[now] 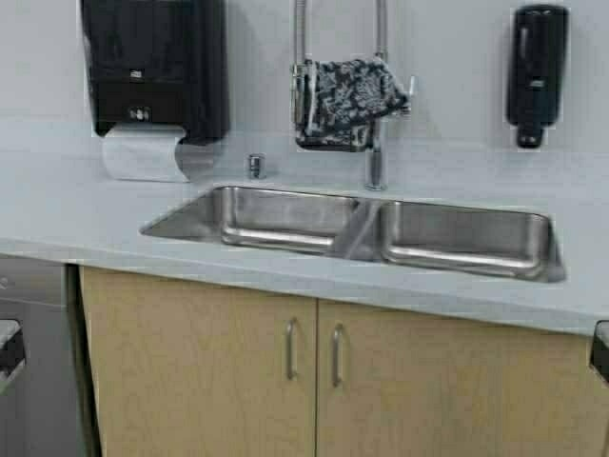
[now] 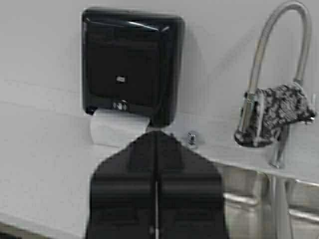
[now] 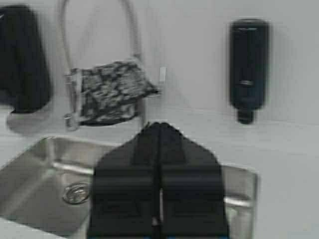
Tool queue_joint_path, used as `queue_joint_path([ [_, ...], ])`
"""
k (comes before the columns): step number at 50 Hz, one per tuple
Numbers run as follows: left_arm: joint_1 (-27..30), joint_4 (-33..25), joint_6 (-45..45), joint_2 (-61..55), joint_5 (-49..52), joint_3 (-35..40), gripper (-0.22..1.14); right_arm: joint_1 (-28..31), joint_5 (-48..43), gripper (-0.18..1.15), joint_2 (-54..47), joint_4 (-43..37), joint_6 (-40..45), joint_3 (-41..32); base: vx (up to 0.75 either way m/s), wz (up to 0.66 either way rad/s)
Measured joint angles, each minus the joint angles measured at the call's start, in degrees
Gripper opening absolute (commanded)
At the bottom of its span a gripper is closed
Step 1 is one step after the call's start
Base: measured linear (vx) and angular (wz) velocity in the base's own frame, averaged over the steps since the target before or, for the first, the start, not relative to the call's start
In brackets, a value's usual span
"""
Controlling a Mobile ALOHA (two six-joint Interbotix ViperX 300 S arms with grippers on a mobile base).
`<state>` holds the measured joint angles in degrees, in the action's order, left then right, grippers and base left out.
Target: Get the cloth and wipe up the spill under the wine glass
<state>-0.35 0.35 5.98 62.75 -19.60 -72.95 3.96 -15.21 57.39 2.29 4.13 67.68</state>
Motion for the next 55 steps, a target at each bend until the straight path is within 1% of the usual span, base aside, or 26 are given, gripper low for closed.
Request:
queue_joint_path([
  [8,-0.1,-0.1,-0.1,2.4,0.9,-0.8,0.03,3.7,0.9,0.05,-3.0,0.9,0.0,-1.4,0.32,0.08],
  [16,-0.1,0.0,0.0,3.2,2.1,-0.8,0.03,8.5,0.9,0.05,-11.7,1.5,-0.2,-6.2,0.31,0.02],
  [24,0.0,0.0,-0.1,4.0,2.5,-0.9,0.03,12.0,-0.3,0.05,-21.7,1.8,-0.3,-11.6,0.3,0.0],
  [32,-0.1,0.0,-0.2,5.5,2.9,-1.6,0.03,12.7,-5.7,0.07,-30.8,1.9,-0.3,-14.1,0.28,0.02],
  [43,-0.1,0.0,-0.2,6.3,2.8,-1.8,0.03,14.9,-18.4,0.08,-45.6,2.1,-0.2,-15.6,0.25,0.02],
  [46,-0.1,-0.1,-0.2,6.6,2.9,-1.8,0.03,15.9,-20.7,0.12,-48.8,2.3,-0.2,-15.8,0.23,0.03],
  [49,-0.1,0.0,-0.2,6.9,2.8,-1.8,0.03,17.1,-22.5,0.19,-51.9,2.6,-0.2,-16.0,0.23,0.03],
  [55,-0.1,0.0,-0.2,7.6,2.9,-1.9,0.03,18.6,-25.4,0.41,-57.1,3.3,-0.2,-16.5,0.22,0.01],
])
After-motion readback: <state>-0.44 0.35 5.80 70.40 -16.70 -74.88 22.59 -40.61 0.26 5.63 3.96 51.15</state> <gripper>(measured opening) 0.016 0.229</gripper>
